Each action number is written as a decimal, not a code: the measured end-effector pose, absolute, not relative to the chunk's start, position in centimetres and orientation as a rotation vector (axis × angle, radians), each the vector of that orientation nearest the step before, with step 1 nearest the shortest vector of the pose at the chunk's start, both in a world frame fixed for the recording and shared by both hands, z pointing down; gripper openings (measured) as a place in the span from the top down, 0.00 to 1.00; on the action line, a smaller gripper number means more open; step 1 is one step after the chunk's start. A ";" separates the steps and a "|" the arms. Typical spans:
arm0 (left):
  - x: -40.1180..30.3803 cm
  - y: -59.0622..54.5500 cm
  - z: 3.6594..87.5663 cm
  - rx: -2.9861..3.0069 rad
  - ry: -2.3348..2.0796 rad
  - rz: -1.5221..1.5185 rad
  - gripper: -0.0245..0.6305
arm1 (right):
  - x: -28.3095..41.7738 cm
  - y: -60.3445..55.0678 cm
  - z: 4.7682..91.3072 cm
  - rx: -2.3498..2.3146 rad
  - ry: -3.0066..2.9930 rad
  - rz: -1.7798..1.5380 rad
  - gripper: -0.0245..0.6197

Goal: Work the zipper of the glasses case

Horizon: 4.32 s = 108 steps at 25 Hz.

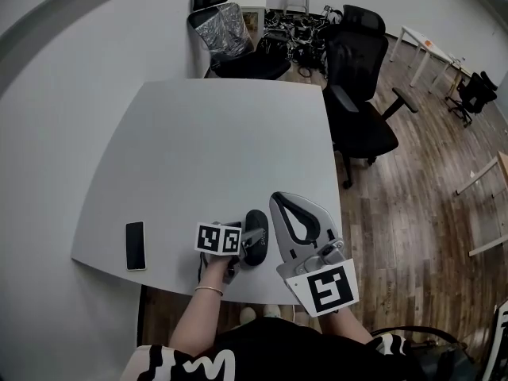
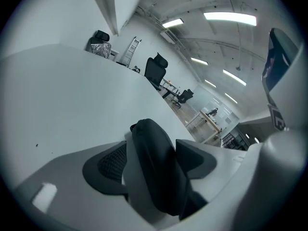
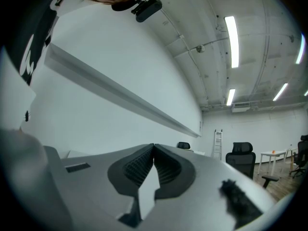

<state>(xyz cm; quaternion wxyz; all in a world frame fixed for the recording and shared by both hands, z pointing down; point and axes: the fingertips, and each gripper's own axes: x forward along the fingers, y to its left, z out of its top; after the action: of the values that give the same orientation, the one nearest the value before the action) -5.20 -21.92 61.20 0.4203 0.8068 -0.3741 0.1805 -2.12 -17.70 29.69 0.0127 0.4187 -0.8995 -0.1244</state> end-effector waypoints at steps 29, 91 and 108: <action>2.2 -22.2 64.0 2.206 -0.851 0.999 0.48 | 1.0 -18.8 29.4 1.374 -2.830 -0.342 0.95; -3.4 -11.9 30.8 3.210 -0.606 0.491 0.43 | -3.2 -11.1 25.2 0.927 -2.555 -1.298 0.95; -1.7 -11.8 30.8 3.084 -0.417 0.089 0.47 | -3.2 -11.2 26.2 0.887 -2.529 -1.348 0.95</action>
<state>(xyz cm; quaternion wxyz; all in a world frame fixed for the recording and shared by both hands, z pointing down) -1.69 -11.84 30.84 0.0143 0.9905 -0.1341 0.0286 -3.15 -11.20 26.22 0.0709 0.2950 -0.8409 -0.4481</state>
